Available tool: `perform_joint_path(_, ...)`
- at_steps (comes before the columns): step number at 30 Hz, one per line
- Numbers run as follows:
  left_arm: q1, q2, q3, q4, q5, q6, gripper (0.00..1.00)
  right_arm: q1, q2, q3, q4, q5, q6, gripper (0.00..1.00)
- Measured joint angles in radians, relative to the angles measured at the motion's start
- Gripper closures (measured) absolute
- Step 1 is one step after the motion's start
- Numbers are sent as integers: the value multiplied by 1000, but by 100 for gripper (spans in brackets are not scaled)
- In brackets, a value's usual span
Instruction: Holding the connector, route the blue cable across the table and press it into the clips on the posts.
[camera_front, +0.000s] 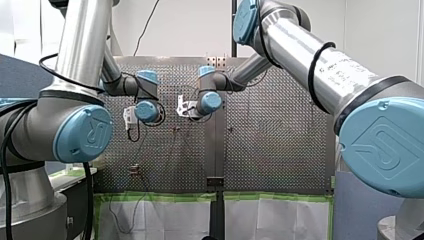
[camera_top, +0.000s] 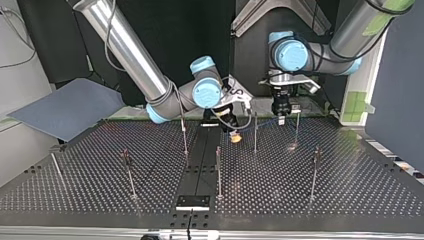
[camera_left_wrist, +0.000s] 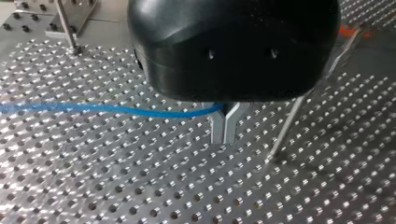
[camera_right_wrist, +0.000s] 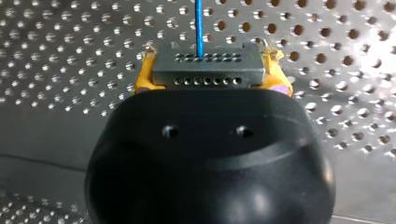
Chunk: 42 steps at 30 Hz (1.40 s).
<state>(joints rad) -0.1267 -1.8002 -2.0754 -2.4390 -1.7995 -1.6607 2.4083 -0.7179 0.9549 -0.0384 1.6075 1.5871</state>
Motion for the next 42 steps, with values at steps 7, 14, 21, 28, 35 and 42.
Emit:
perform_joint_path(7,-18,-1,-63,15,5,-2,100,6,-1,5,35,5,-29,100)
perform_joint_path(14,-27,-37,-124,38,6,5,100,16,-2,49,40,18,-42,100)
perform_joint_path(21,-26,-95,-134,92,28,11,100,20,-3,110,24,18,-52,100)
perform_joint_path(28,-22,-126,-97,131,72,3,100,12,-3,146,-10,-2,-51,100)
perform_joint_path(35,-16,-128,-67,135,91,-19,100,-6,-3,139,-17,-44,-49,100)
perform_joint_path(42,-12,-128,-45,134,122,-35,100,-22,-3,125,-16,-107,-52,100)
